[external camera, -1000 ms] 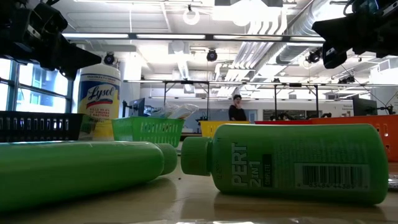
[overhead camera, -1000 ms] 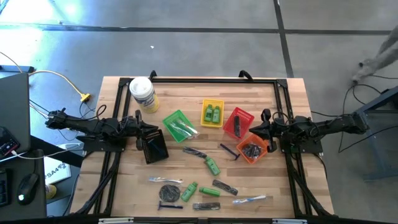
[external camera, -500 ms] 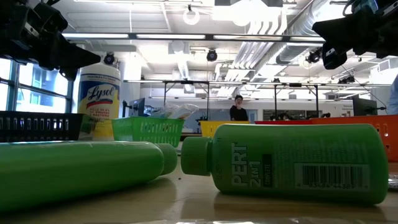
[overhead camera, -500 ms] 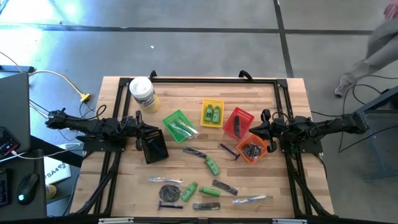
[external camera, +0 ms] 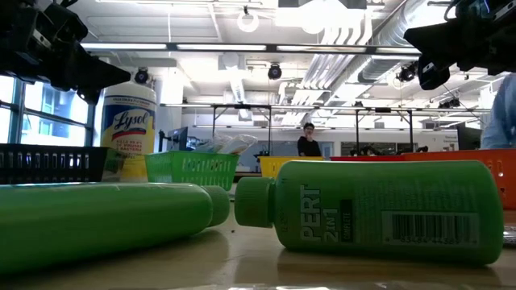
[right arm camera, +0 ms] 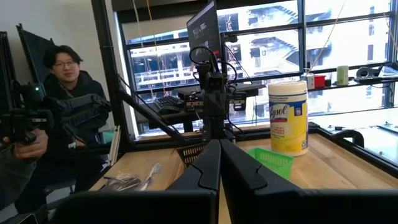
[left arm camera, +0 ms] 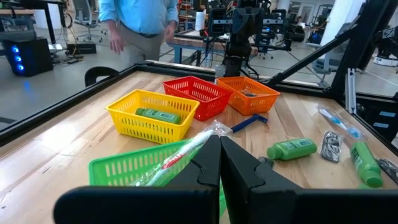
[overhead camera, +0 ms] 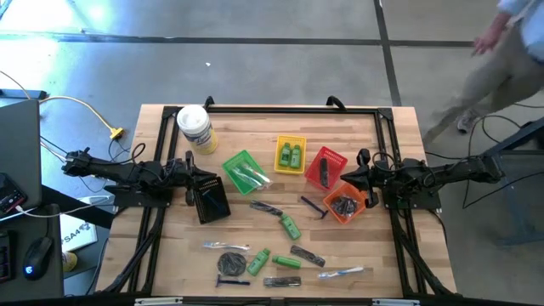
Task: Pick & Place Travel size toiletries
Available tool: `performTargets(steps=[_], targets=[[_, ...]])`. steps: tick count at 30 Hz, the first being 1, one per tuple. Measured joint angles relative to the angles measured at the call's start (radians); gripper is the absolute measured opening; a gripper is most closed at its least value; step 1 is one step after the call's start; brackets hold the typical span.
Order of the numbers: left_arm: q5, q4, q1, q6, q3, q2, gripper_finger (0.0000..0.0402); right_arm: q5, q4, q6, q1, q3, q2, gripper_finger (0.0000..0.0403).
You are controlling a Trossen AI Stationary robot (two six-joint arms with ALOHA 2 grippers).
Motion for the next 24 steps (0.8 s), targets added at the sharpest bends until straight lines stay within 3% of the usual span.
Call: performTargets(steps=[7,15,20,24], targets=[[0.000,0.002,0.000,-0.001,0.000,0.000,0.0000,0.000,0.000,0.000,0.000,0.000,0.000,0.0004],[0.061,0.112,0.000,0.002,0.000,0.009,0.0000,0.000,-0.003,0.005,0.000,0.000,0.000,0.0004],[0.084,0.220,0.000,0.029,0.010,0.107,0.0000,0.000,-0.004,0.005,0.000,0.000,0.000,0.0004],[0.087,0.235,0.000,0.028,0.102,0.272,0.0000,0.000,-0.005,-0.001,0.000,0.000,0.000,0.0004]])
